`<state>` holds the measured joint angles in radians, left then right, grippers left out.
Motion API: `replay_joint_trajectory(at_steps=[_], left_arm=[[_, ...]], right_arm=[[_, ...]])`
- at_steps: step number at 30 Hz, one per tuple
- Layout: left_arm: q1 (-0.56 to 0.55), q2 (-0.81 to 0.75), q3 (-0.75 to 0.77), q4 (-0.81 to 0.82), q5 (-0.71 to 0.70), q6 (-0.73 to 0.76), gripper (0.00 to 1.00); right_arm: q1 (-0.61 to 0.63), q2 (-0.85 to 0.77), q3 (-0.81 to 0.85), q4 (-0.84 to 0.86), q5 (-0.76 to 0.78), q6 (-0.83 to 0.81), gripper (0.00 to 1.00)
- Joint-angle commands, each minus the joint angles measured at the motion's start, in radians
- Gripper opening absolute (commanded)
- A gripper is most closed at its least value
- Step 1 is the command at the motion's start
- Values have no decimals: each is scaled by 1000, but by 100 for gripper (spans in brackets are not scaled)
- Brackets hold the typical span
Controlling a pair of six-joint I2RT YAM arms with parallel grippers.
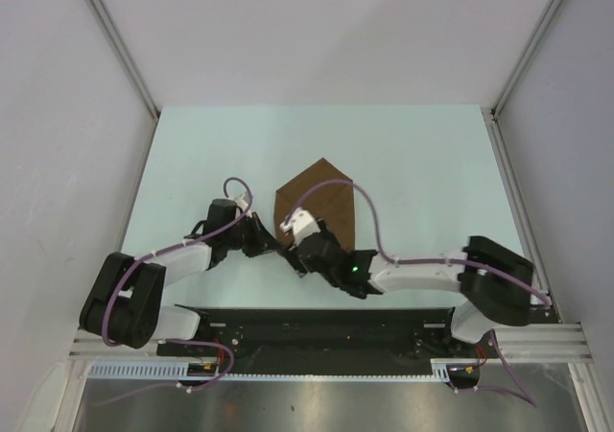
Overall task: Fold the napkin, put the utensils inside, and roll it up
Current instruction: Roll the napkin with the utensil
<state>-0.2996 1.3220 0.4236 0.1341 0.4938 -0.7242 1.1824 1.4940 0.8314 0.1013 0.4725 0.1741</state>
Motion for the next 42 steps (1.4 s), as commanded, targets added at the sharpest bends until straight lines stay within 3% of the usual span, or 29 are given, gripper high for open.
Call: replay_joint_trajectory(at_steps=[1,15,26,35,42], left_arm=[[17,35,64,-57,107,19,0],[59,106,115,-126,189,62,0],[100,114,118,-163,223,81,0],[139,111,138,-194,230,108,0],[160,111,142,-199,233,118,0]], right_arm=[[109,191,133,101,228,-226,77],[180,396,183,253,236,-335,79],[126,474,198,160,388,-239,76],[85,448,150,97,429,-199,69],[117,433,111,113,443,-219,58]])
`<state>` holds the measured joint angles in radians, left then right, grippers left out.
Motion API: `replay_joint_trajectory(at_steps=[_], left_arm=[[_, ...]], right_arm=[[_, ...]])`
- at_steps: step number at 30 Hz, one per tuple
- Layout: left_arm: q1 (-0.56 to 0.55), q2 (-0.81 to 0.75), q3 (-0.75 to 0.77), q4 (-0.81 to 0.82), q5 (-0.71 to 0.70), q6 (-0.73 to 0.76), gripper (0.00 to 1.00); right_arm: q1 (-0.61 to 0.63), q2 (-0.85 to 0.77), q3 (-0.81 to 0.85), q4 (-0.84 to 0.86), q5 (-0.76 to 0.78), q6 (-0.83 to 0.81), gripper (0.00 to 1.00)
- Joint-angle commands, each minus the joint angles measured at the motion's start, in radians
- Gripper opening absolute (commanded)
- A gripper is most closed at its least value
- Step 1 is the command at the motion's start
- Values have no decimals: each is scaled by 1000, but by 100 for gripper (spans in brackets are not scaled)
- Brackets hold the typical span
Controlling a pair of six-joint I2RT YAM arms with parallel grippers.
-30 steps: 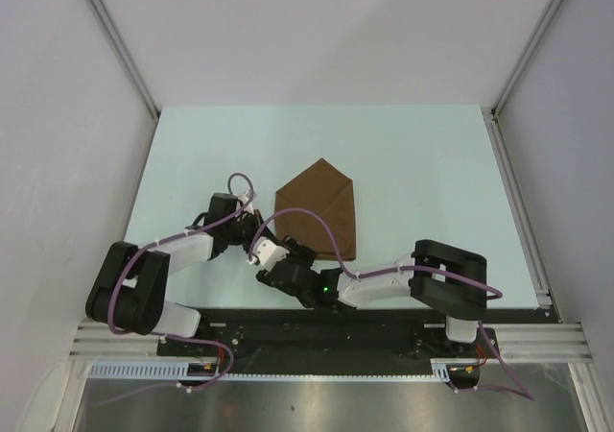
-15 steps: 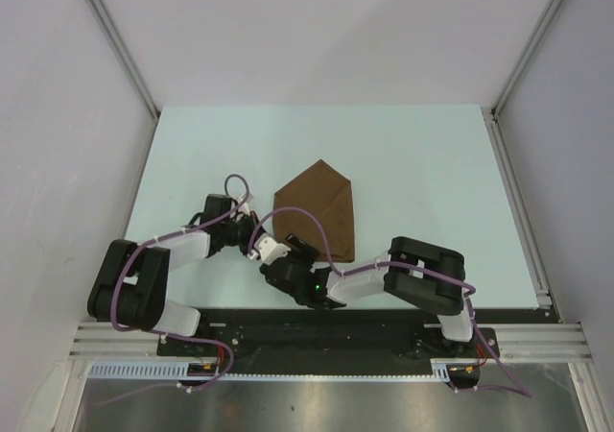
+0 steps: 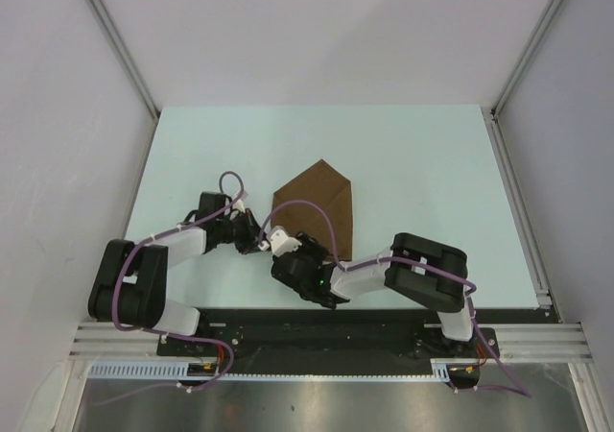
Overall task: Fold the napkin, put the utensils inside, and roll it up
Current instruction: Roll the napkin with the utensil
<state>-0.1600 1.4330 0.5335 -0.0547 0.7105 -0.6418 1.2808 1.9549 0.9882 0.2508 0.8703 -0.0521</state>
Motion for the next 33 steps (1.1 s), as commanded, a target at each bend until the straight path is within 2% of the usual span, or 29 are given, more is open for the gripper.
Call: replay_joint_trajectory(at_steps=[1,2,5,7,8,11,13,14,15,16,17,18,22,29,33], left_arm=[[22,1,31,-10,17,36,0],[23,0,31,-8,17,37,0],[24,0,33,-8,14,39,0],[25,-3,33,-8,14,40,0],[25,-3,31,-7,15,41,0],[25,-9,40,-14,12,50,1],[25,-23,46,-25,4,59,14],[25,-31,49,-31,0,60,39],[28,-43,49,-34,-14,59,50],[30,-69,48,-43,-23,57,58],[34,-84,43,-45,-34,54,70],[43,-103,39,-46,-46,50,74],[68,-225,-12,-34,-143,13,84],[74,-487,-165,-14,-310,-30,86],[74,-626,-204,-48,-413,5,85]], right_arm=[[25,-31,-54,-15,41,-11,56],[31,-36,-59,-4,41,-20,53],[45,-31,-71,21,22,-58,35],[48,-27,-77,36,-8,-89,29],[48,-24,-79,39,-19,-100,18],[51,-24,-80,39,-76,-138,1],[49,-27,-63,-5,-138,-138,0],[48,-31,-57,-22,-183,-135,0],[46,-39,-51,-62,-204,-129,0],[42,-43,-42,-85,-221,-120,0],[38,-51,-20,-112,-264,-95,0],[34,-57,-8,-170,-287,-85,0],[2,-100,58,-330,-419,-9,0],[-119,-143,139,-491,-766,106,0],[-208,-126,179,-525,-976,150,0]])
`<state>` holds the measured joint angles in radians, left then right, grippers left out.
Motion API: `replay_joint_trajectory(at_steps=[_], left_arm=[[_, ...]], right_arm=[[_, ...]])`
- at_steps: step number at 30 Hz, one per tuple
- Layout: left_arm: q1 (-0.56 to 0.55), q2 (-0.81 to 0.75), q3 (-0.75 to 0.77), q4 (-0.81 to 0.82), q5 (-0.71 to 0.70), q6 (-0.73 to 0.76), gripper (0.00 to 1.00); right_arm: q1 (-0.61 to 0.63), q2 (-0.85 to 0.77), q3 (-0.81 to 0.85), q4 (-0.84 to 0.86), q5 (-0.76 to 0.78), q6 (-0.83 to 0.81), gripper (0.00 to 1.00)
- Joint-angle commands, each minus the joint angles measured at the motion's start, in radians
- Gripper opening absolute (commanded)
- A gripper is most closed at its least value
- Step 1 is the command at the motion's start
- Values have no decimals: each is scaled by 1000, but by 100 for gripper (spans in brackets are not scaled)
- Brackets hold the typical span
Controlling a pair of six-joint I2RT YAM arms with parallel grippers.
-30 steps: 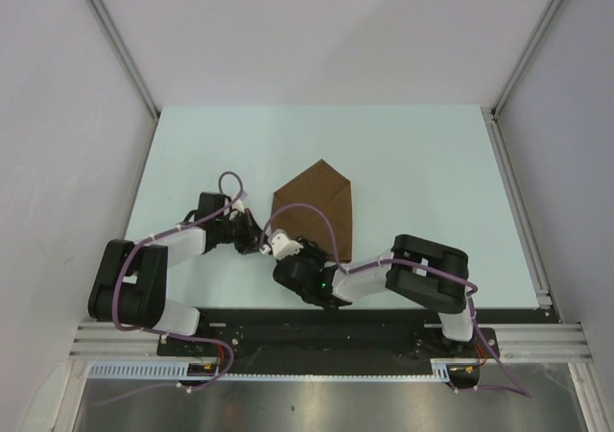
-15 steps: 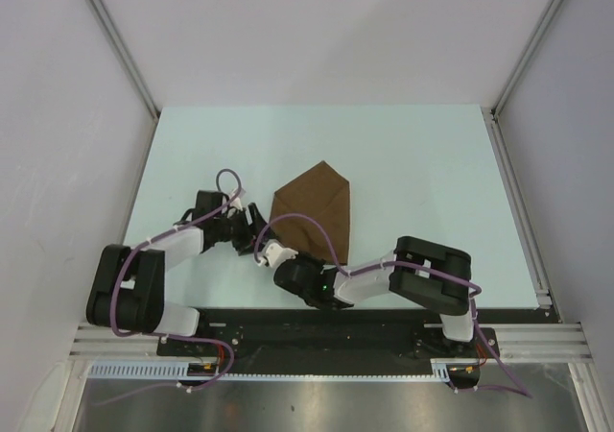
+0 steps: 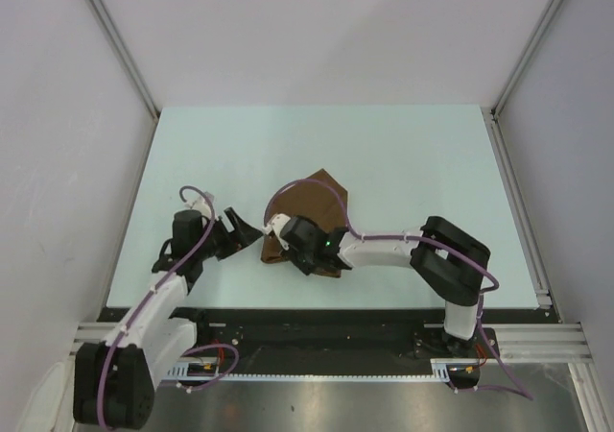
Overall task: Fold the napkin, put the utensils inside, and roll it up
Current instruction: Roll the napkin with the utensil
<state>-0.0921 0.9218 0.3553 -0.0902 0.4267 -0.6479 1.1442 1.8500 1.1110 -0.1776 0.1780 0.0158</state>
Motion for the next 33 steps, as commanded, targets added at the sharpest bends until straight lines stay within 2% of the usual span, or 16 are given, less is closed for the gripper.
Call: replay_joint_trajectory(at_steps=[1,6,12,15,19,24,33], left_arm=[[5,-139,-35,-16,-152,20,85],[-17,-260,-55,-25,-166,79,79],[-150,-241,-55,-55,-177,73,75],[-208,-199,-46,-86,-146,30,75],[-313,-222,-35,-140,-201,-1,76],[-325,-169,-82,-30,-65,-94,77],[-344,-8,-65,85,-25,-91,78]], right_arm=[[-87,-15,65,-112,-358,87,0],[-184,81,171,-198,-570,104,0],[-241,193,253,-276,-701,102,0],[-253,242,292,-309,-738,101,0],[-285,287,320,-335,-762,105,0],[-304,308,340,-347,-778,108,0],[-317,314,339,-344,-779,118,0]])
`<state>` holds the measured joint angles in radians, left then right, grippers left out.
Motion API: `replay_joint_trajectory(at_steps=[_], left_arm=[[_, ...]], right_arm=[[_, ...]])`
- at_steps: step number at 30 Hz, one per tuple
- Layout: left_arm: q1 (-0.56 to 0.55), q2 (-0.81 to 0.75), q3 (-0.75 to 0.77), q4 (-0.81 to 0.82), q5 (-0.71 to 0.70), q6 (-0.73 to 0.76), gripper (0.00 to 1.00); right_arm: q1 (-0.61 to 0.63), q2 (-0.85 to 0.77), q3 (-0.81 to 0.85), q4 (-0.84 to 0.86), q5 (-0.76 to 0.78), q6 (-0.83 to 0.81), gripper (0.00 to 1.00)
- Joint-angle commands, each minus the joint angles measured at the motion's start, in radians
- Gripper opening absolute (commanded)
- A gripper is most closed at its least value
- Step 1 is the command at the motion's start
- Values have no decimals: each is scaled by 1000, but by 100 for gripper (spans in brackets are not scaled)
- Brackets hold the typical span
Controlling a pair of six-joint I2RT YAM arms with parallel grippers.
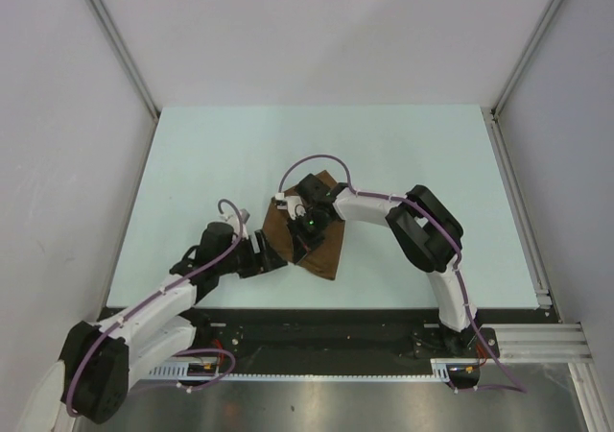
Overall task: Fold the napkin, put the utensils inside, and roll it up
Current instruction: Roll the napkin with the utensil
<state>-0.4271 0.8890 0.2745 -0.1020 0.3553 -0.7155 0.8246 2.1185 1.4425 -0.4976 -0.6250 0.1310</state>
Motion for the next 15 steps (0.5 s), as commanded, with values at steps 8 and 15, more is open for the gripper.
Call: replay_joint_trajectory(at_steps=[8,15], left_arm=[[-15,114,-15,306,85,-85,78],[-15,119,-17,384,53,-105,79]], right_arm=[[2,57,2,-12,22,16,0],[1,55,-5,-10,28,21,0]])
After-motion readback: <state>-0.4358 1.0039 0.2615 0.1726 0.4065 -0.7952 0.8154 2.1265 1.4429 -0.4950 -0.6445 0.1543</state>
